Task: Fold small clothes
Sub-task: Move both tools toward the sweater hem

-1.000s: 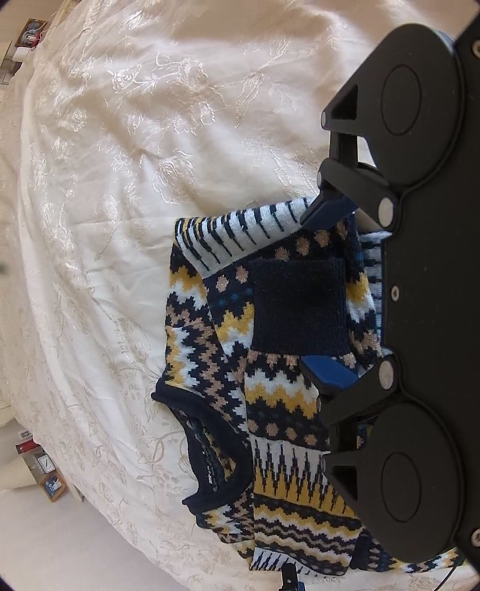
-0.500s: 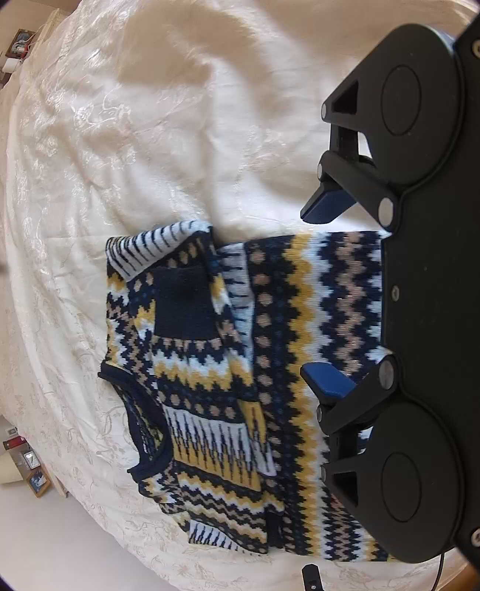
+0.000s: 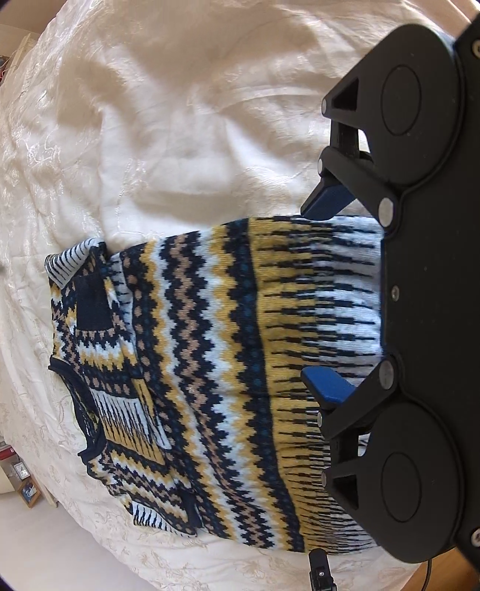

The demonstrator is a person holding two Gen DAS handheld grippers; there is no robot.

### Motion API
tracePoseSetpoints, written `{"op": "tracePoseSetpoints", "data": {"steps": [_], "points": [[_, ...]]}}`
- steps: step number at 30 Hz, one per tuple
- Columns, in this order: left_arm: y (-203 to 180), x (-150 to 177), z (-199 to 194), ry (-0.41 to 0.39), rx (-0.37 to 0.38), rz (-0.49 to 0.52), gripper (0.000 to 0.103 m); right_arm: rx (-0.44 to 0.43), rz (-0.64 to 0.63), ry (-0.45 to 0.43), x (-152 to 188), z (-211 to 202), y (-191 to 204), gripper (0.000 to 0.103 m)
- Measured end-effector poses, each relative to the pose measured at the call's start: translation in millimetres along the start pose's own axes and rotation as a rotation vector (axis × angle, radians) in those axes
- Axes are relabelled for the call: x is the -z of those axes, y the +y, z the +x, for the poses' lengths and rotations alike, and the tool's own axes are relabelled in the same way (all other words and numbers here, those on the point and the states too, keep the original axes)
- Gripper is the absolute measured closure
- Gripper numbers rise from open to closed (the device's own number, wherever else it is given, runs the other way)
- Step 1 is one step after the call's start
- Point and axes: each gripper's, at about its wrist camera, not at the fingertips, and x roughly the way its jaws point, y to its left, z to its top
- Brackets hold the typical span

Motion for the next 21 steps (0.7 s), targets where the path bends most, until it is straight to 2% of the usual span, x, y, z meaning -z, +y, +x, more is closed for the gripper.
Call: {"op": "tracePoseSetpoints", "data": {"steps": [12,21], "points": [[-38.9,75.1,-12.8,0.023,-0.035,-0.022,0.020,-0.083,-0.079,0.044,49.1,-2.6,-26.2,0.015],[-54.1,103.7,-17.3,-0.004,-0.059,-0.067,0.020,-0.174,-0.076,0.048,60.5,1.8,-42.9,0.014]]}}
